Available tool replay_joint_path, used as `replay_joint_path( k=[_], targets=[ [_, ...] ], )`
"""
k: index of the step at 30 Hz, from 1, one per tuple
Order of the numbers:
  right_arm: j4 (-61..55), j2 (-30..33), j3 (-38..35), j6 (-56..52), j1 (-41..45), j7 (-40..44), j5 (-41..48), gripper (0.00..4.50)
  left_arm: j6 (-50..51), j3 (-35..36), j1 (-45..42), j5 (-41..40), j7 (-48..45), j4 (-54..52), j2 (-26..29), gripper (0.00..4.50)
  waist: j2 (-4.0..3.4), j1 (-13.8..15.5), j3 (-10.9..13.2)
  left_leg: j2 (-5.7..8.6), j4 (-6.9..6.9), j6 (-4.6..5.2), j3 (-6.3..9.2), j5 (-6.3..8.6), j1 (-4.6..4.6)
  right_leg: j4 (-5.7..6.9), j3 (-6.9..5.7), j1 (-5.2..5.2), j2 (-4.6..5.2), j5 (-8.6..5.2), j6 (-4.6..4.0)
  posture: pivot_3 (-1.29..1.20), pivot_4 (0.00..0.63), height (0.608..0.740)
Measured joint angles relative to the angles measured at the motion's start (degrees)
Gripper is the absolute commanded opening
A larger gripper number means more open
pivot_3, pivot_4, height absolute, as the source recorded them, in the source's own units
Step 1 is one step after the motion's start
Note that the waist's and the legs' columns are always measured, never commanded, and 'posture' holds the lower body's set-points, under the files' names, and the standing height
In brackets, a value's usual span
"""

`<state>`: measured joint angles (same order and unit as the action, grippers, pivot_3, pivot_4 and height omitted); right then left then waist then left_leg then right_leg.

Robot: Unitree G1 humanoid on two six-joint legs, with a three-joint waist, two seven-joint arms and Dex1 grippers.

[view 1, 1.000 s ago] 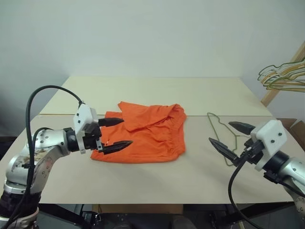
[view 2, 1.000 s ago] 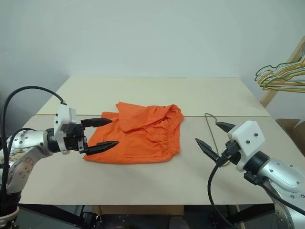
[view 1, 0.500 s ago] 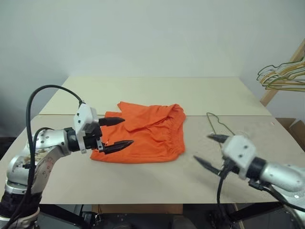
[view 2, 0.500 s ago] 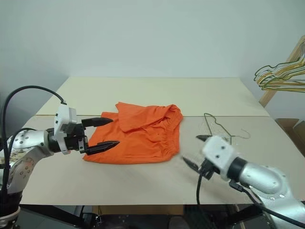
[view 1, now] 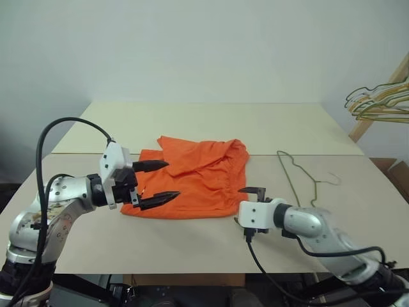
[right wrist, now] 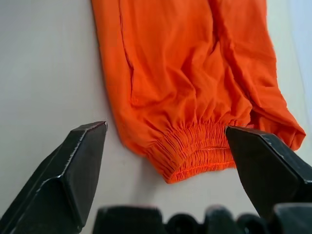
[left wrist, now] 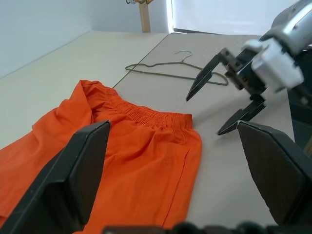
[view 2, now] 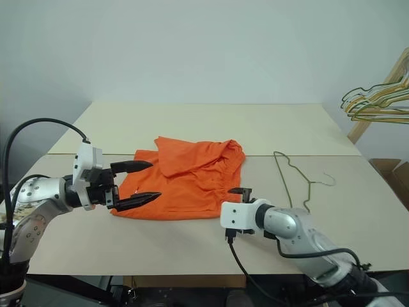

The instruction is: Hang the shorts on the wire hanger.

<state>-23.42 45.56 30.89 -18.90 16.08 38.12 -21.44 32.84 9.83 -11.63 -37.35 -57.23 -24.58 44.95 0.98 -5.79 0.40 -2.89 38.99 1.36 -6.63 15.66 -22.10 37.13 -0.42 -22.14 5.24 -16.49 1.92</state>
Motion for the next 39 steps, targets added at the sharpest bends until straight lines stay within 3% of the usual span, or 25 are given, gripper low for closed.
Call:
replay_joint_path(
  k=[2, 5, 11, 16, 17, 23, 29, 32, 39],
  targets=[
    [4.3, -0.6, 1.7, 2.4, 2.3, -0.1, -3.9, 4.48, 0.0, 0.0, 0.0, 0.0, 0.1, -0.1, 0.0, 4.5, 0.0, 0.0, 0.0, 0.0, 0.01, -0.21, 0.01, -0.12, -0.03, -0.01, -0.02, 0.0, 0.01, 0.0, 0.0, -0.14, 0.0, 0.74],
    [10.7, -3.4, 3.2, 6.6, 5.3, -1.0, -8.2, 3.94, 0.0, 0.0, 0.3, 0.0, 0.3, -0.5, 0.0, 4.5, 0.01, 0.0, 0.0, 0.0, 0.01, -0.24, 0.0, -0.14, -0.02, 0.0, -0.02, 0.0, 0.01, 0.0, 0.0, -0.13, 0.0, 0.74],
    [16.1, -5.8, 4.4, 13.8, 7.2, -0.8, -11.5, 2.05, 0.0, -0.1, 0.4, -0.1, 0.6, -1.0, -0.1, 4.5, 0.01, 0.0, 0.0, -0.01, 0.02, -0.26, 0.01, -0.15, -0.03, 0.02, -0.03, 0.01, 0.02, 0.0, 0.0, -0.13, 0.0, 0.74],
    [16.7, -4.9, 3.8, 16.8, 5.8, 0.3, -12.2, 0.21, -0.8, -0.7, 2.5, 1.5, 0.6, -1.5, 0.3, 4.5, 0.01, 0.0, 0.0, -0.02, 0.01, -0.27, 0.01, -0.16, -0.02, 0.02, -0.04, 0.01, 0.02, 0.0, 0.0, -0.13, 0.0, 0.74],
    [16.7, -4.3, 3.5, 17.6, 5.3, 0.5, -12.1, 0.06, -1.6, -1.5, 3.3, 2.6, 0.3, -1.5, 1.0, 4.5, 0.0, 0.1, 0.0, -0.01, 0.01, -0.27, 0.0, -0.15, -0.02, 0.01, -0.03, 0.01, 0.03, 0.0, 0.0, -0.13, 0.0, 0.74],
    [14.7, 0.8, -1.0, 23.9, 0.9, 1.6, -9.6, 0.06, -13.7, -8.0, 7.6, 16.9, -2.0, 2.8, 5.9, 4.5, -0.01, 0.1, 0.0, -0.02, -0.01, -0.19, -0.03, -0.1, 0.03, 0.02, -0.05, 0.03, 0.02, 0.0, -0.01, -0.15, 0.0, 0.74],
    [13.2, 3.5, -5.4, 30.9, -2.5, 1.9, -6.0, 0.06, -29.6, -13.7, 7.7, 32.1, -4.2, 13.8, 12.0, 4.5, -0.03, 0.0, 0.0, -0.03, -0.01, 0.08, -0.09, 0.05, 0.03, 0.01, -0.05, 0.01, 0.04, 0.0, -0.01, -0.17, 0.0, 0.74],
    [12.7, 3.6, -7.2, 31.9, -3.1, 2.4, -4.4, 0.0, -32.5, -17.3, 6.7, 37.9, -4.3, 16.9, 12.5, 3.89, -0.03, -0.1, 0.0, -0.04, -0.01, 0.09, -0.1, 0.06, 0.02, 0.02, -0.05, -0.01, 0.02, -0.01, -0.01, -0.18, 0.0, 0.74],
    [12.7, 3.4, -8.4, 33.5, -3.1, 3.0, -4.3, 0.0, -39.0, -20.9, 2.1, 46.9, -2.9, 24.5, 13.0, 1.65, -0.03, -0.4, 0.0, -0.04, 0.02, 0.11, -0.12, 0.07, 0.02, 0.06, -0.07, -0.01, 0.03, 0.0, -0.01, -0.19, 0.0, 0.74]
  ],
)
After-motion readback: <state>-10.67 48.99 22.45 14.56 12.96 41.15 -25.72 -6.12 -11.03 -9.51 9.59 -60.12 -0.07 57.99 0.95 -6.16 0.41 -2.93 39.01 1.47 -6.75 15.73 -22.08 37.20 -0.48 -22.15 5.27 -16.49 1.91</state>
